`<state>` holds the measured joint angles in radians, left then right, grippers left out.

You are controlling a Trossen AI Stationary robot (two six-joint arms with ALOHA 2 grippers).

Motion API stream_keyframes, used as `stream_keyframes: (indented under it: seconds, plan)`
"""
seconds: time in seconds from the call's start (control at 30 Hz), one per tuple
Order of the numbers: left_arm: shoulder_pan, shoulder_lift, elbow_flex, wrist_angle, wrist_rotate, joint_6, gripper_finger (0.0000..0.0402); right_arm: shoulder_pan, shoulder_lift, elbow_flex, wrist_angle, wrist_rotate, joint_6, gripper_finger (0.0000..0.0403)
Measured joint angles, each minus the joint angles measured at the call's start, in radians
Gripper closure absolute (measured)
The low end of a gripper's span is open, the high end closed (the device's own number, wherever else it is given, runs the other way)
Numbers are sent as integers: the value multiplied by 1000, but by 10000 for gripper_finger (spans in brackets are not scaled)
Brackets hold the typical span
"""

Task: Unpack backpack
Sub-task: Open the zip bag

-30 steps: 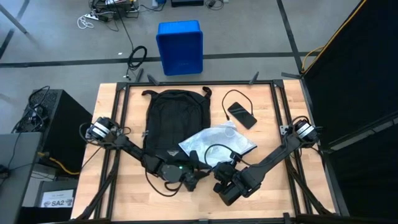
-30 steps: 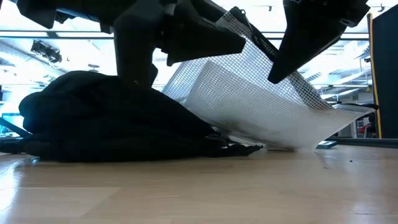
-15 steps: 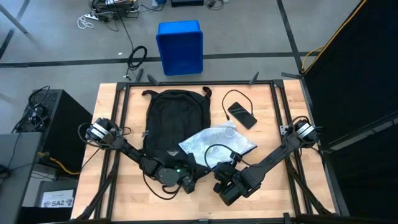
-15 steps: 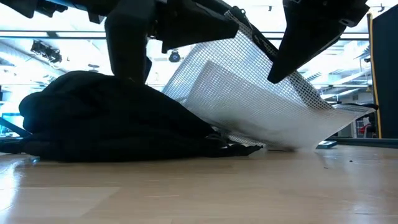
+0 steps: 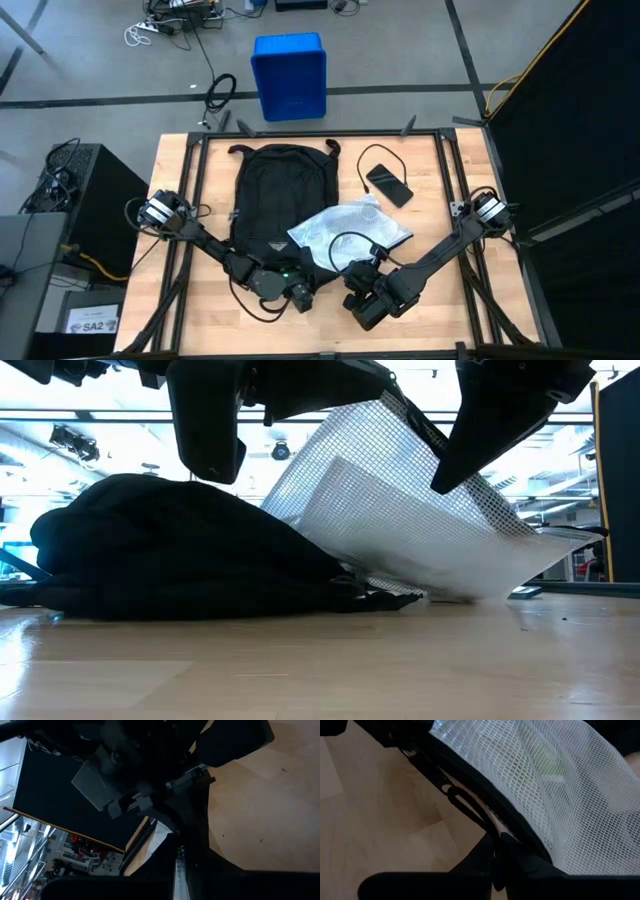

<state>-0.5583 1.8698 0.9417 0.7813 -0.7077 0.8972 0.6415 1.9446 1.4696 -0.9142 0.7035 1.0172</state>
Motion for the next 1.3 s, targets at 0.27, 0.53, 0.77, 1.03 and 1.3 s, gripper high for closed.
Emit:
stream_keyframes:
  seconds: [0.27, 0.53, 0.77, 1.03, 1.3]
  plan:
    - [-13, 0, 0, -23, -94, 69, 401, 6, 0, 0, -15, 0, 0, 401]
    - [-20, -13, 0, -66, -139, 67, 401, 39, -23, 1, -82, 5, 63, 402]
    - [-60, -86, -2, -136, -145, 57, 401, 52, -24, 1, -248, -30, 214, 402]
    - [-107, -199, -63, -185, -256, 33, 401, 71, -25, 1, -414, -106, 339, 402]
    - [-119, -402, -231, -181, -293, -56, 401, 125, -25, 0, -664, -256, 556, 403]
